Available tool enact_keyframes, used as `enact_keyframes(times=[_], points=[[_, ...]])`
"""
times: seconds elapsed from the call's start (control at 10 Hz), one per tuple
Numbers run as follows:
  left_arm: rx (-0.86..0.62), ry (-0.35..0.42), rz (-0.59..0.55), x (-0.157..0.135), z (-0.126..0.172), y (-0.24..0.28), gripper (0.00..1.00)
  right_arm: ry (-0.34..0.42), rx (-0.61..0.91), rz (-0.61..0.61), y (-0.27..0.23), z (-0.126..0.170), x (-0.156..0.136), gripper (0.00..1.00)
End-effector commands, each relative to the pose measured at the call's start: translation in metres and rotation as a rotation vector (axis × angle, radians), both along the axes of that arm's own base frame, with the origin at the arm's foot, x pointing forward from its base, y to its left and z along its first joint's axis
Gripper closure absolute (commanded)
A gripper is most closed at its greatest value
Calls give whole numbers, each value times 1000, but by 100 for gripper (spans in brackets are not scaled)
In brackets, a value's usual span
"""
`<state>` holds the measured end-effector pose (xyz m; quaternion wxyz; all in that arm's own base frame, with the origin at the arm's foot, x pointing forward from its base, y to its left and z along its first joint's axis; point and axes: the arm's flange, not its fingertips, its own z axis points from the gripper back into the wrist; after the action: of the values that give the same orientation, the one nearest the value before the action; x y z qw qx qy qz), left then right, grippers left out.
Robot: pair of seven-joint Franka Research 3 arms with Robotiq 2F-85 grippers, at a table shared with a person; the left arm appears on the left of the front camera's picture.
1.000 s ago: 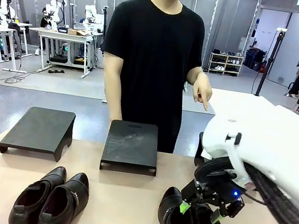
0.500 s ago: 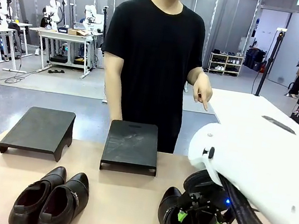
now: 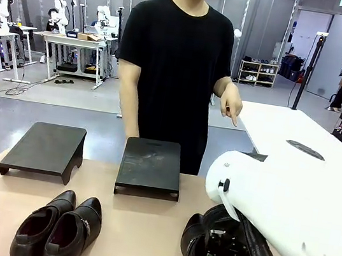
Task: Place the shoes on the stand as instructed by the person.
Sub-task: Pick up one pair of Shoes and place it on the Shoes Stand indicated by the person.
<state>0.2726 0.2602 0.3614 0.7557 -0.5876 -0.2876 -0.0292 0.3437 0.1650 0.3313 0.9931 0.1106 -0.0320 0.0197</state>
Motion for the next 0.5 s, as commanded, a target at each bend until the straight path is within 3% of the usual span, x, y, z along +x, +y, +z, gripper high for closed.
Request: enact_keyframes(times=[0.0,0.4], points=[[-1,-5,0,-1,1,1,0,-27,5,-16,-13,-11,-22,100],[-1,-5,0,-1,1,1,0,-29,-5,-34,-15,-8,-30,100]])
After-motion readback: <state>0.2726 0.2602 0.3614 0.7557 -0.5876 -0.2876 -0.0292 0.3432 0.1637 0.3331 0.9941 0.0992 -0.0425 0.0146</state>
